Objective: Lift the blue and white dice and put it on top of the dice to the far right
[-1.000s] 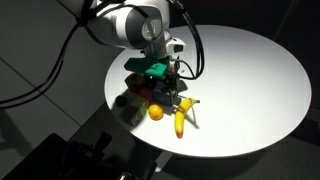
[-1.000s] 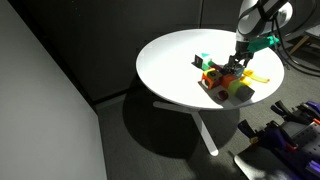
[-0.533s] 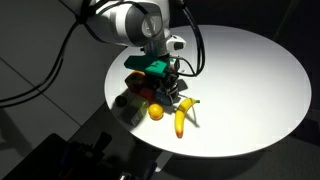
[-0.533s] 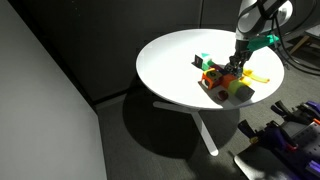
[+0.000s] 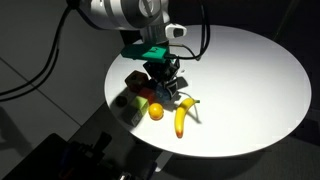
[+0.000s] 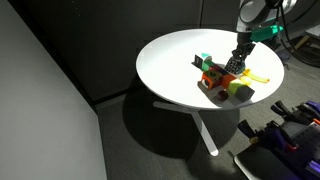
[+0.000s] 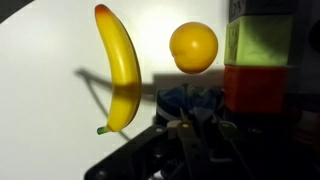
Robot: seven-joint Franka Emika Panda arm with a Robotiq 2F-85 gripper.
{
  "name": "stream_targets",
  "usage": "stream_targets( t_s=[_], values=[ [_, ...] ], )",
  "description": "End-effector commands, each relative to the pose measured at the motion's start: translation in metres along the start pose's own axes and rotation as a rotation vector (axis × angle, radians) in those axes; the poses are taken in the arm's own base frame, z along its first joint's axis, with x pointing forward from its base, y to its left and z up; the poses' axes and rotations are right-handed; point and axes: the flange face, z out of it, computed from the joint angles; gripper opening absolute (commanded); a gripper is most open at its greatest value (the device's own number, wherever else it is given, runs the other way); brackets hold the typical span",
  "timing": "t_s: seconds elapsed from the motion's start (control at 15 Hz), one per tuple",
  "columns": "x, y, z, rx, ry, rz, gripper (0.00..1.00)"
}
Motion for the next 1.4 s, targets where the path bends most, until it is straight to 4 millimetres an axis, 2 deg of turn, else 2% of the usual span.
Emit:
stream_targets(
  t_s=[0.0,0.33,0.87,1.07,1.33],
  values=[
    [0.000,0.000,-0.028,-0.030,-0.008,-0.009,0.06],
    [0.011,-0.008,-0.056,-0.025,0.044,-0.024,0.06],
    [0.040,-0.025,-0.092,-0.033,0.127,-0.039,0.06],
    [0.051,-0.028,-0.098,-0.037,0.131,-0.032,0.06],
    [0.067,-0.028,-0.096,-0.029,0.089,-0.015,0.06]
  ],
)
